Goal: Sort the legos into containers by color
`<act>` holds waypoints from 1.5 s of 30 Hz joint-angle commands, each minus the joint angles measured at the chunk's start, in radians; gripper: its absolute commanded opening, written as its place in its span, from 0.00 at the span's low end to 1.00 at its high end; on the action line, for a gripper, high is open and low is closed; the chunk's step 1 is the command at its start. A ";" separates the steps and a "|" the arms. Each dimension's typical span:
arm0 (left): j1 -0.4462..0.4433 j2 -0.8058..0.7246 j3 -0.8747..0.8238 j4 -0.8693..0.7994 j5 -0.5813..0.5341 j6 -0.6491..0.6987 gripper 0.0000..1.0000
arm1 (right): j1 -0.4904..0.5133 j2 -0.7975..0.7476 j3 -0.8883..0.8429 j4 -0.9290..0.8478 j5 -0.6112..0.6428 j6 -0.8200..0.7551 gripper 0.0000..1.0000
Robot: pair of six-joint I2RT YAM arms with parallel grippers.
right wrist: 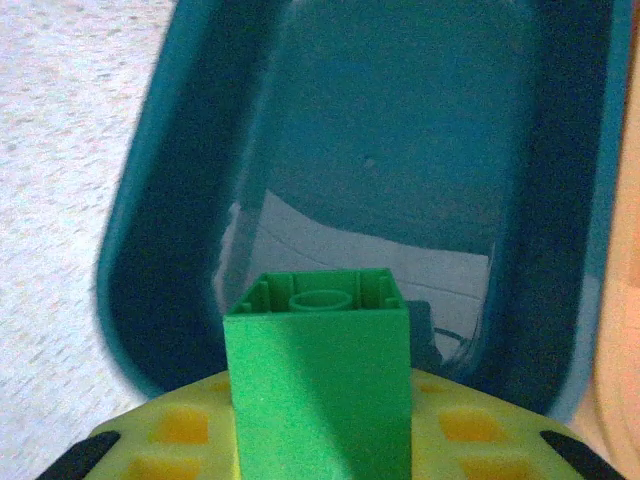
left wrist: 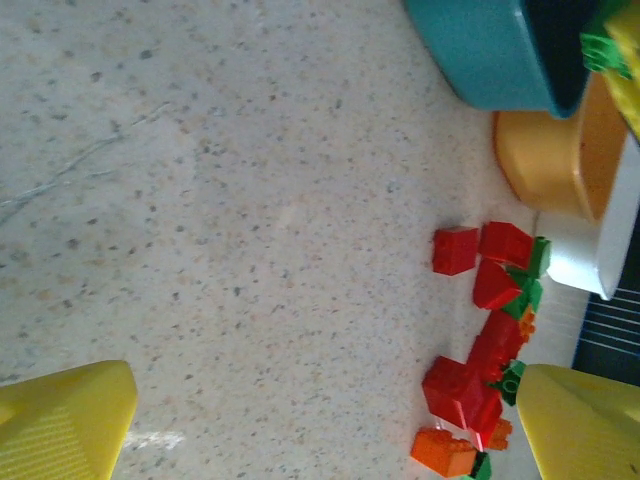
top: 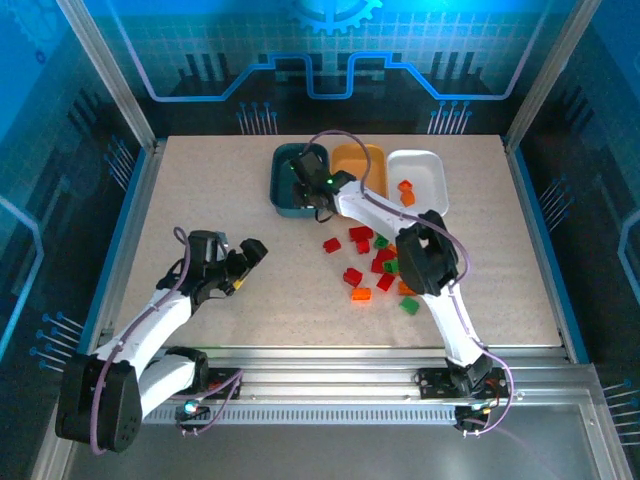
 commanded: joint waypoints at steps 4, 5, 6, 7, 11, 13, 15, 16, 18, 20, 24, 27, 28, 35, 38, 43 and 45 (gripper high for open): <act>0.007 -0.040 -0.001 0.036 0.075 -0.002 0.99 | -0.032 0.107 0.185 -0.140 -0.029 -0.041 0.36; 0.007 -0.042 0.000 0.038 0.081 -0.001 0.99 | -0.032 0.110 0.190 -0.140 -0.036 -0.043 0.38; 0.007 -0.043 0.004 0.041 0.090 0.002 0.99 | -0.032 0.105 0.192 -0.142 -0.040 -0.044 0.42; 0.007 -0.043 0.006 0.040 0.097 0.004 0.99 | -0.032 0.098 0.189 -0.140 -0.044 -0.044 0.45; 0.005 -0.042 0.018 0.047 0.118 0.011 0.99 | -0.031 0.027 0.142 -0.104 -0.057 -0.047 0.54; 0.003 -0.041 0.021 0.057 0.127 0.013 0.99 | -0.027 -0.029 0.112 -0.096 -0.044 -0.058 0.56; -0.010 -0.036 0.026 0.063 0.124 0.022 0.99 | -0.026 -0.104 0.039 -0.069 -0.038 -0.067 0.56; -0.023 -0.032 0.030 0.064 0.117 0.033 0.99 | -0.029 -0.142 -0.005 -0.053 -0.038 -0.068 0.56; -0.077 -0.007 0.056 0.040 0.073 0.076 0.99 | -0.040 -0.242 -0.131 -0.007 -0.043 -0.060 0.56; -0.148 0.037 0.103 -0.009 0.004 0.127 0.99 | -0.051 -0.341 -0.274 0.043 -0.045 -0.049 0.55; -0.272 0.159 0.214 -0.086 -0.090 0.198 0.96 | -0.082 -0.521 -0.547 0.094 -0.048 -0.031 0.53; -0.339 0.233 0.269 -0.086 -0.129 0.220 0.93 | -0.104 -0.621 -0.709 0.099 -0.036 -0.029 0.51; -0.354 0.254 0.284 -0.086 -0.135 0.223 0.93 | -0.108 -0.642 -0.746 0.095 -0.030 -0.031 0.51; -0.400 0.374 0.314 0.017 -0.072 0.164 0.90 | -0.112 -0.663 -0.906 0.084 -0.020 -0.044 0.53; -0.410 0.400 0.312 0.035 -0.059 0.145 0.90 | -0.112 -0.603 -0.897 0.110 -0.040 -0.056 0.56; -0.418 0.393 0.309 0.016 -0.060 0.146 0.91 | -0.112 -0.475 -0.807 0.098 -0.040 -0.079 0.55; -0.418 0.377 0.306 0.000 -0.071 0.152 0.92 | -0.111 -0.445 -0.788 0.088 -0.029 -0.075 0.54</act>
